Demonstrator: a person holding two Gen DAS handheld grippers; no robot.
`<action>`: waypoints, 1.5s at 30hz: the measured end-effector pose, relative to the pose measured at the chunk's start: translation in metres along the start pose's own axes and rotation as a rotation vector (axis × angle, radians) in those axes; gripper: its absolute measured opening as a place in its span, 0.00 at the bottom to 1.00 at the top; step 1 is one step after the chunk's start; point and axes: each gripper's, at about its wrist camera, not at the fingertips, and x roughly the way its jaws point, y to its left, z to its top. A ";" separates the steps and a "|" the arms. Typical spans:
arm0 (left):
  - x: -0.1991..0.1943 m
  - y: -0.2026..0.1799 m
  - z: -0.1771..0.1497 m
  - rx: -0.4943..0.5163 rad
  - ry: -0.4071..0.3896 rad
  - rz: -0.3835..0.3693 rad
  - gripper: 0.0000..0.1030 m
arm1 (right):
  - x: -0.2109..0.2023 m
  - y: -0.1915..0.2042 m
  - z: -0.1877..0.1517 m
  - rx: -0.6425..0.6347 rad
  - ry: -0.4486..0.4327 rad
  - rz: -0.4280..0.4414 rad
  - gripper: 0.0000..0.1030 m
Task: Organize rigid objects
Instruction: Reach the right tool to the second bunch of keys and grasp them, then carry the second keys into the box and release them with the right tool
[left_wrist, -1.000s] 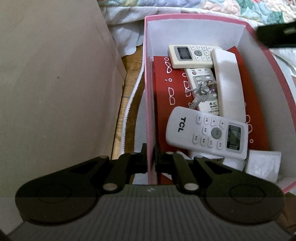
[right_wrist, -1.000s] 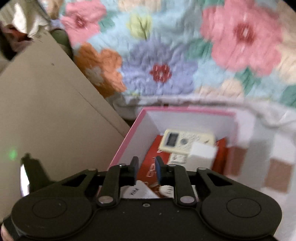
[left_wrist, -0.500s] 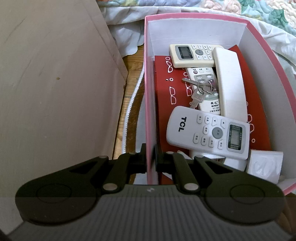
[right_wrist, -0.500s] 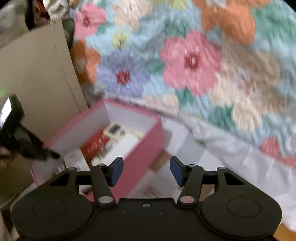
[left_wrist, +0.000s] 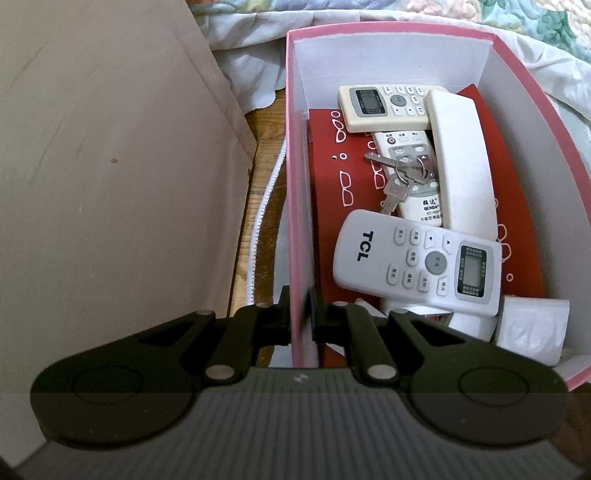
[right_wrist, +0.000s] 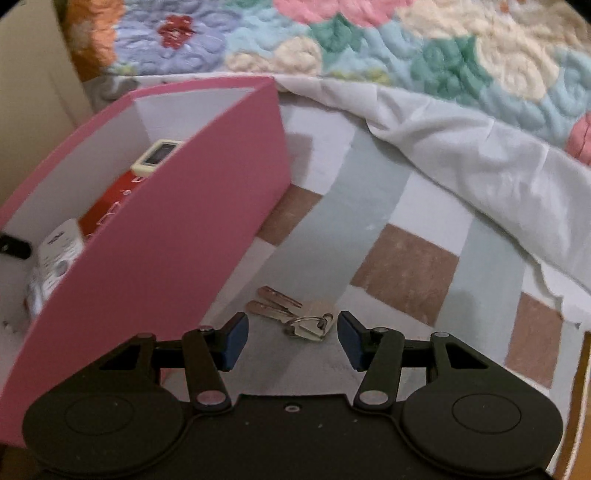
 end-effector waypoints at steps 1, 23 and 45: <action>0.000 0.000 0.000 0.002 0.000 0.002 0.08 | 0.005 0.000 -0.001 0.012 0.008 -0.009 0.58; 0.000 0.001 -0.002 -0.005 -0.005 -0.001 0.08 | -0.021 -0.012 -0.011 0.223 -0.122 -0.004 0.24; 0.000 0.005 -0.006 -0.009 -0.011 -0.028 0.08 | -0.130 0.019 0.025 0.311 -0.452 0.104 0.24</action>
